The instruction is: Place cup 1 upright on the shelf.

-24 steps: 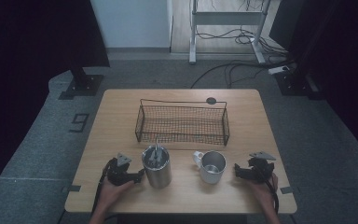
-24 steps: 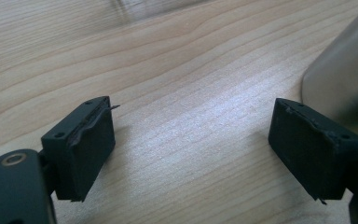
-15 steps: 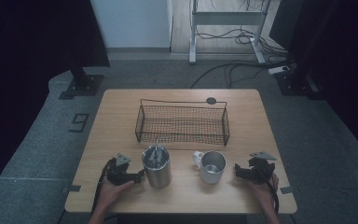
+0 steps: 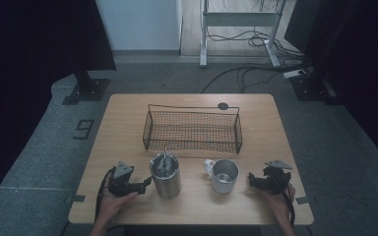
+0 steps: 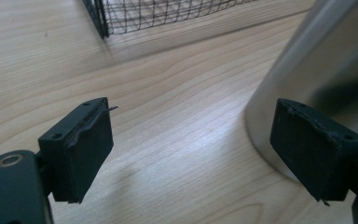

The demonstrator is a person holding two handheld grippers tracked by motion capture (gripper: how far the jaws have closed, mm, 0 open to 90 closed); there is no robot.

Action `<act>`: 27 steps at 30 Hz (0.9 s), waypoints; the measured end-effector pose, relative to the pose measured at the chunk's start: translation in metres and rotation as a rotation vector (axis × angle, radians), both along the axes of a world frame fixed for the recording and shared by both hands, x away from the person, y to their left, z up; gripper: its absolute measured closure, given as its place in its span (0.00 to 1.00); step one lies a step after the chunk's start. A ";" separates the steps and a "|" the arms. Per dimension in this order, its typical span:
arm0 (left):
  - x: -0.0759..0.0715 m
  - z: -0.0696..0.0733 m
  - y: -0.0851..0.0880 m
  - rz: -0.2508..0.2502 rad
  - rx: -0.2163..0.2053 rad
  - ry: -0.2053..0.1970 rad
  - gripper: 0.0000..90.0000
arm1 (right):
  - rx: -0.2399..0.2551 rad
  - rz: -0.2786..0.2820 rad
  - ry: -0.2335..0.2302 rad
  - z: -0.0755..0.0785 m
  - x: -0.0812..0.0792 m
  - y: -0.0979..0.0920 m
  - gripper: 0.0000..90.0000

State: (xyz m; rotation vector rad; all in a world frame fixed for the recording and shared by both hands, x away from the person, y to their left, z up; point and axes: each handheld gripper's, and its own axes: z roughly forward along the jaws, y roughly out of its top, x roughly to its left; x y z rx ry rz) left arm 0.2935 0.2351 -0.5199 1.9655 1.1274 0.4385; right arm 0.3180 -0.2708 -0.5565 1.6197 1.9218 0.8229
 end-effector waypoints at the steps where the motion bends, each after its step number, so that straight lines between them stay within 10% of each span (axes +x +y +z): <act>1: -0.001 0.002 0.000 -0.004 -0.005 -0.004 0.15 | 0.000 0.000 0.000 0.000 0.000 0.000 0.01; 27: -0.025 0.035 0.002 -0.094 -0.106 -0.064 0.15 | 0.002 -0.014 -0.012 0.000 -0.003 -0.002 0.05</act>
